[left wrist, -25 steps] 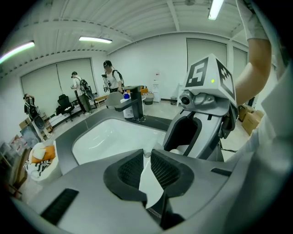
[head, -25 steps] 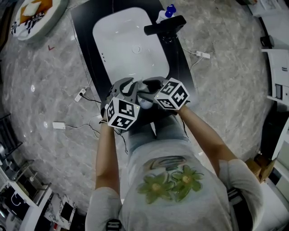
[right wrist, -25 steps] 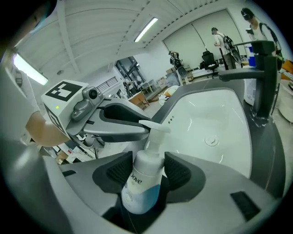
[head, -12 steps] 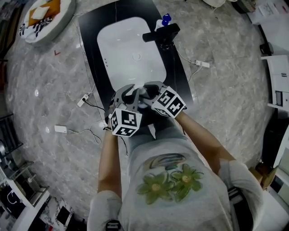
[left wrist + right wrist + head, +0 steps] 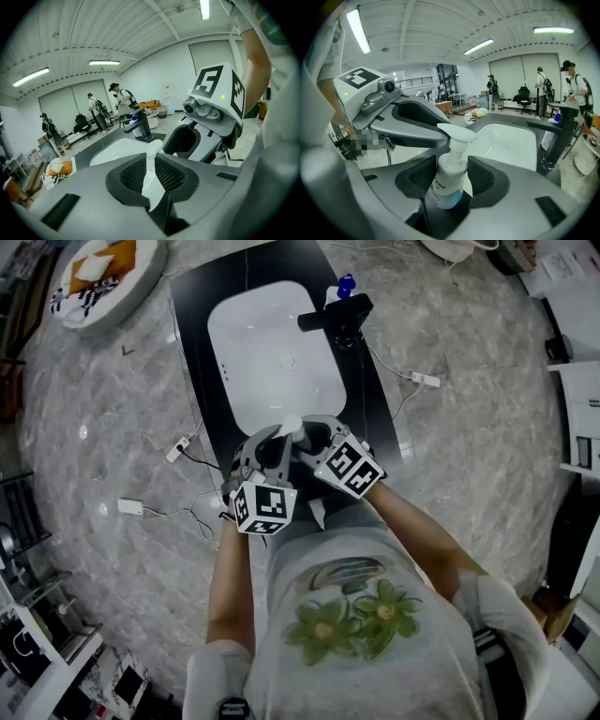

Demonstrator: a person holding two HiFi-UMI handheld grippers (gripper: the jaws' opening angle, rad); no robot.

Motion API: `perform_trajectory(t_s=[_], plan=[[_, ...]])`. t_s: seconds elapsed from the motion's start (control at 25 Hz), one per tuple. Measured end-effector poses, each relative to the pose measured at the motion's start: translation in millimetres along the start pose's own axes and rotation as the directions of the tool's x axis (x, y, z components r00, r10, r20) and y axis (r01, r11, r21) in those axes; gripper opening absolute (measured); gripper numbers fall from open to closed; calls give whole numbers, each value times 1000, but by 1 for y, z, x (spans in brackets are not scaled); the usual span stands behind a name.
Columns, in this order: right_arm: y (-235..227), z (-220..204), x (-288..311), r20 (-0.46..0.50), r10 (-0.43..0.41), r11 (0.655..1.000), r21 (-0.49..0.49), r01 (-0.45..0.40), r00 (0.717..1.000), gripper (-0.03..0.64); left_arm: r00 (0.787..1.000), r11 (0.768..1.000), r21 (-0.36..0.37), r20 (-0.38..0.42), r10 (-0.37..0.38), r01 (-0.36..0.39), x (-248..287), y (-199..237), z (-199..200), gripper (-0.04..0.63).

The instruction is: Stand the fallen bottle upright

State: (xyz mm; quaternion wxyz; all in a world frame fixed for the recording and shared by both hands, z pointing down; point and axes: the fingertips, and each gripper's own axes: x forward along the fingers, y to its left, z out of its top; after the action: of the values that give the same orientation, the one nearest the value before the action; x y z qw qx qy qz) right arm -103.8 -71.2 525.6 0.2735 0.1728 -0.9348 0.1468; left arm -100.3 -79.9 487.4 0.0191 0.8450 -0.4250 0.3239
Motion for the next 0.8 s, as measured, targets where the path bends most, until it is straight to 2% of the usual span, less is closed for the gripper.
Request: perform_trajectory(t_s=[0.32,0.8], plan=[[4,0,-8,20,-31,992,-124,33,999,230,999,999,-39,34,15,-13,-9,-12,1,60],[15,-5,-14,19,-17,984,-178,20,1000,229,999,995,-95,35,-10,13,-21,-29,-3,60]])
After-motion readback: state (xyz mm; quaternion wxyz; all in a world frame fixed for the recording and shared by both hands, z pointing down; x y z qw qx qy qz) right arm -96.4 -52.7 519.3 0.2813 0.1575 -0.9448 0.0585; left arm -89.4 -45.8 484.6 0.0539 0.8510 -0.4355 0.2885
